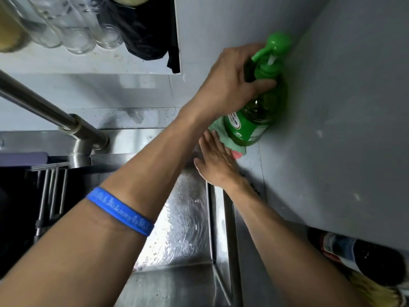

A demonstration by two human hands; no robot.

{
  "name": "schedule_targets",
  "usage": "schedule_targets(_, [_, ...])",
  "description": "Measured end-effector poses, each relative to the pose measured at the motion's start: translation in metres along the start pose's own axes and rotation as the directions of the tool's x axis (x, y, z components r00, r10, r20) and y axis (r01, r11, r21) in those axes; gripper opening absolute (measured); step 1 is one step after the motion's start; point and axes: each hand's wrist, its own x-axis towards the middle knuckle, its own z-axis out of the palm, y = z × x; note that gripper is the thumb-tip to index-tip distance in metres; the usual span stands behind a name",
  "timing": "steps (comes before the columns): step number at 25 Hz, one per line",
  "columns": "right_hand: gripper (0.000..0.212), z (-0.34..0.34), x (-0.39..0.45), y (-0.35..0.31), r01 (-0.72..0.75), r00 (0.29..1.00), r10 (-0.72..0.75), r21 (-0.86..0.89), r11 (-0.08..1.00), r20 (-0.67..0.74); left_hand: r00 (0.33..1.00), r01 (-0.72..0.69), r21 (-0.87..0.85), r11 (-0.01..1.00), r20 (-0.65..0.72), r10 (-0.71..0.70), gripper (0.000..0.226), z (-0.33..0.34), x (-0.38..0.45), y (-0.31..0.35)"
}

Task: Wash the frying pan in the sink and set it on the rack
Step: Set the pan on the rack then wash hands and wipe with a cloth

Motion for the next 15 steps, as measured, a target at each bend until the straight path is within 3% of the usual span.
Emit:
schedule_targets(4, [0.066, -0.011, 0.016, 0.011, -0.027, 1.0, 0.027, -0.013, 1.0, -0.005, 0.988, -0.12, -0.092, 0.988, -0.106, 0.111, 0.042, -0.025, -0.003, 0.013])
schedule_targets(8, [0.056, -0.013, 0.018, 0.013, -0.075, 0.996, 0.076, 0.021, 0.997, -0.056, 0.974, -0.14, -0.044, 0.989, -0.188, 0.13, 0.049, -0.034, -0.008, 0.025])
schedule_targets(12, [0.044, -0.028, 0.027, 0.053, -0.342, 0.94, 0.333, 0.19, 0.92, 0.076, 0.963, -0.126, -0.062, 0.99, -0.246, 0.107, 0.048, -0.036, -0.015, 0.024])
schedule_targets(15, [0.056, -0.02, 0.016, 0.058, -0.409, 0.912, 0.409, 0.134, 0.902, 0.027, 0.957, -0.121, -0.09, 0.989, -0.276, 0.092, 0.047, -0.036, -0.017, 0.027])
